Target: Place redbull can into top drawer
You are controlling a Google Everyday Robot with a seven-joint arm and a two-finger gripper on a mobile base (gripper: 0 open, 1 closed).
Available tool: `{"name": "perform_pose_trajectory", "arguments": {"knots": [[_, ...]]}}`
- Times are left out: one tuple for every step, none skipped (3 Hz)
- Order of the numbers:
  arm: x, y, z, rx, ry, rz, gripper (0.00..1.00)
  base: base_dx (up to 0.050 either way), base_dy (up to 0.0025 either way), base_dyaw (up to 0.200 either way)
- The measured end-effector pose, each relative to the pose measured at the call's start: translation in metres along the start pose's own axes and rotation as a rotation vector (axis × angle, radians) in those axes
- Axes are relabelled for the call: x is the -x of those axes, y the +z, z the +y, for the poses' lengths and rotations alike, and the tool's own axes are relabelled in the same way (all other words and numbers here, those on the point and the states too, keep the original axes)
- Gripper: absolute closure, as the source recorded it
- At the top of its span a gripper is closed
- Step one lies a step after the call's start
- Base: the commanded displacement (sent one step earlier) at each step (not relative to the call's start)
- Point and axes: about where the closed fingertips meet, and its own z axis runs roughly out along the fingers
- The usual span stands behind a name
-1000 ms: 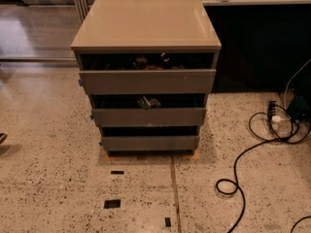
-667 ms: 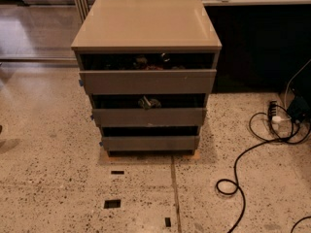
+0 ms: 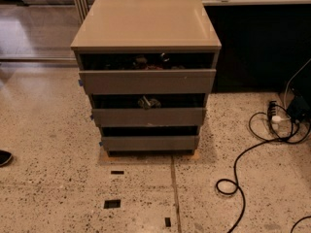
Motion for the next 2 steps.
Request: {"name": "perform_pose_trajectory", "arguments": {"knots": [[-0.020,0.000,0.011,0.026,-0.094,0.080,0.00,0.000,0.00000,0.000],[-0.034,0.000,0.020,0.045,-0.120,0.133,0.00,0.000,0.00000,0.000]]}}
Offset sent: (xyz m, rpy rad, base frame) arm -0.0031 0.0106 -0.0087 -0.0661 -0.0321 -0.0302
